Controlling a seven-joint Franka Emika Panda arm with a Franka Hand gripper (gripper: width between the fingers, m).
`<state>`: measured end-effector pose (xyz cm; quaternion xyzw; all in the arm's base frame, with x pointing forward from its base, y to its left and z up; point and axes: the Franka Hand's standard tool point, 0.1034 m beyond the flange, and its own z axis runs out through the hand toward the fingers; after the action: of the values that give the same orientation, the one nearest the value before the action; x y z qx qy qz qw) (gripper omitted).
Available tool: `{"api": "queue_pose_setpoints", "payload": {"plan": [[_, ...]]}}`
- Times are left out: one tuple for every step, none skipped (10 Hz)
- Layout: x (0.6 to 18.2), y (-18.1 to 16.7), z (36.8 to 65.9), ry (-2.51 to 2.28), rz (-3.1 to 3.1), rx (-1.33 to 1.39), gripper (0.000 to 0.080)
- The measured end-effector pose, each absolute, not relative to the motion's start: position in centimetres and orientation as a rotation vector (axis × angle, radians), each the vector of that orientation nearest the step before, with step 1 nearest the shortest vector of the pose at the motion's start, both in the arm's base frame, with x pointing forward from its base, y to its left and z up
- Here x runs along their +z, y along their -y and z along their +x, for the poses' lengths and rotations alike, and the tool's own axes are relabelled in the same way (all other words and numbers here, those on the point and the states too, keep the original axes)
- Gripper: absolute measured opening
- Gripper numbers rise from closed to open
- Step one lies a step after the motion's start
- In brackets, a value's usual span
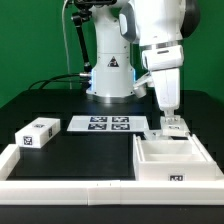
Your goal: Assemble cabinet
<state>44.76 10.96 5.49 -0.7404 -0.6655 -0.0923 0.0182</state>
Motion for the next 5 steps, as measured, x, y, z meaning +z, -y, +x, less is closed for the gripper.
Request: {"api": "queue_pose_setpoints", "payload": {"plan": [[5.57,-10.97,45.11,2.066,-2.301,-0.288,0.0069],[5.66,-11.03,45.29,2.067,-2.301,-0.294,0.0069],[5.58,-11.15,45.08,2.07,-2.298,-0.294,0.0069],[5.54,-11.08,45.03,2.068,-2.299,-0.291,0.0069],[5.53,-11.03,45.03,2.067,-2.3,-0.291,0.0069]]}}
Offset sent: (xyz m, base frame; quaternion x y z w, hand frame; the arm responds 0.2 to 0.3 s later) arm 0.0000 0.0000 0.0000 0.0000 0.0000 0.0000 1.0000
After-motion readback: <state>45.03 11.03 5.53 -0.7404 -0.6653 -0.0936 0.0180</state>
